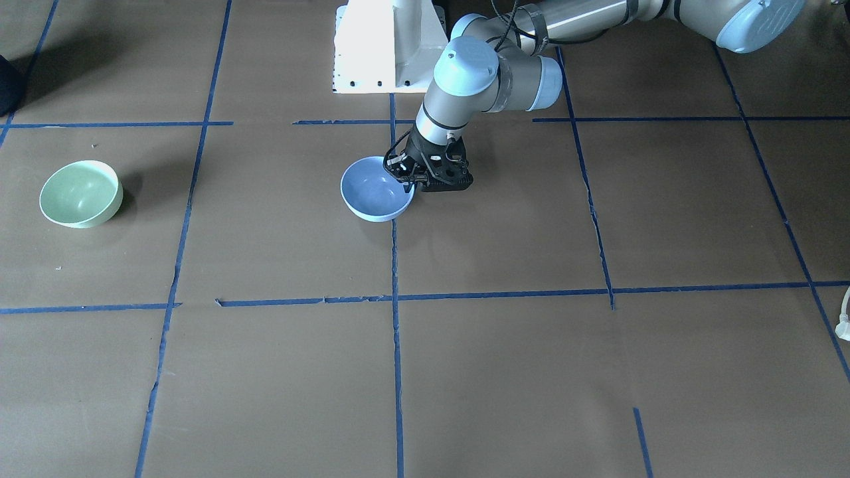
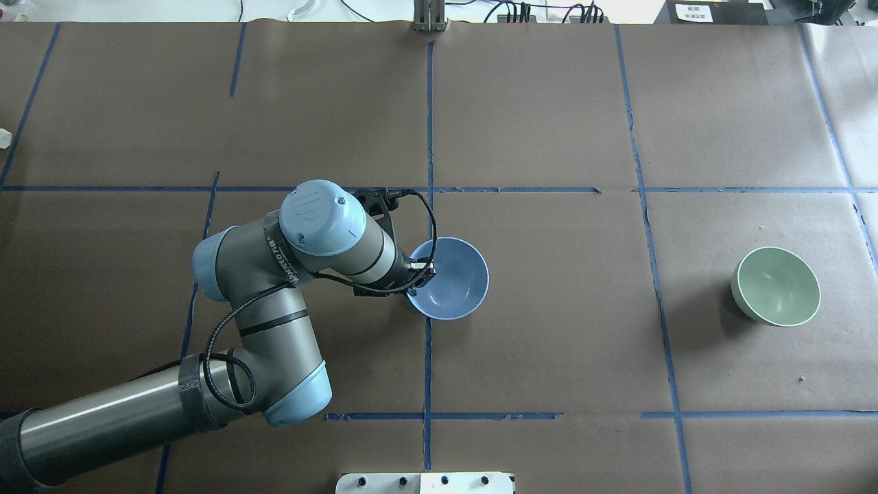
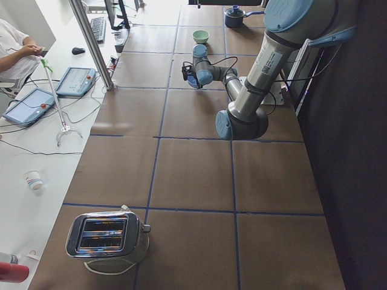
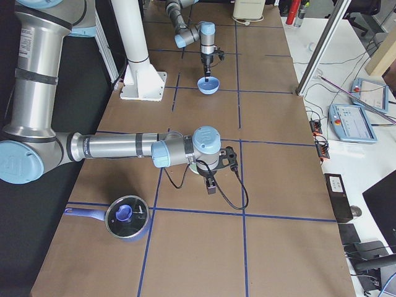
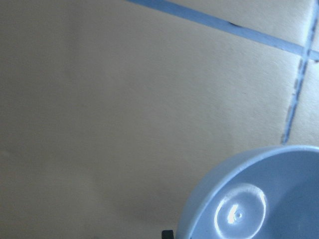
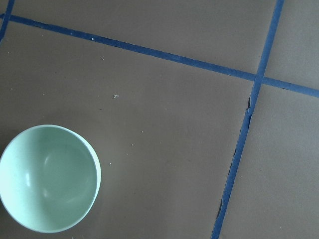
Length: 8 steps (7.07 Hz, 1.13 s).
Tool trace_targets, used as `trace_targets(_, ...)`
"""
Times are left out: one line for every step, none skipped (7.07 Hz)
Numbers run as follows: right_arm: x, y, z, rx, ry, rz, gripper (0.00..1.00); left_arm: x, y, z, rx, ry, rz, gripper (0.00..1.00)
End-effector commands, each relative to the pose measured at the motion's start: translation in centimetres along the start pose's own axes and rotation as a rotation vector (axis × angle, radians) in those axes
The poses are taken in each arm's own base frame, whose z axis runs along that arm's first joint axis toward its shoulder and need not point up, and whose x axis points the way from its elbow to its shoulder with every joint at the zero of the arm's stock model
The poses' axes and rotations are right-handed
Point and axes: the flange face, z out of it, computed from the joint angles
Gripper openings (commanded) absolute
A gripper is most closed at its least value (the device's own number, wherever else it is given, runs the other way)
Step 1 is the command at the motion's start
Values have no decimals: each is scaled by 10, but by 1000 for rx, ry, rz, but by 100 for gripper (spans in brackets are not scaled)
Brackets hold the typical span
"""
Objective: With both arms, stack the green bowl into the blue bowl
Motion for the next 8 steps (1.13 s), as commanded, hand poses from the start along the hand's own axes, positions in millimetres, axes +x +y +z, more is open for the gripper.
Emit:
trace_targets(-2, 0, 1, -2, -2, -4, 100, -8, -1, 5, -1, -23, -7, 4)
trace_targets(-3, -1, 2, -4, -9, -6, 100, -9, -2, 5, 0, -25, -9, 7)
trace_targets(-3, -1, 3, -6, -10, -8, 100, -13, -3, 4, 2, -27, -10, 13)
trace_targets(-5, -1, 5, -10, -11, -10, 100, -17, -4, 4, 4, -29, -12, 35)
trace_targets(-5, -1, 6, -12, -12, -12, 100, -22, -4, 4, 5, -33, -14, 47)
trace_targets(-10, -2, 11, -25, -14, -25, 100, -21, -5, 1, 7, -29, -14, 69)
trace_targets(-18, -5, 17, -28, -17, -27, 100, -19, -10, -11, 18, -10, -14, 82)
trace_targets(-34, -9, 28, -25, -25, 50, 100, -19, -10, -26, 24, 16, -10, 83)
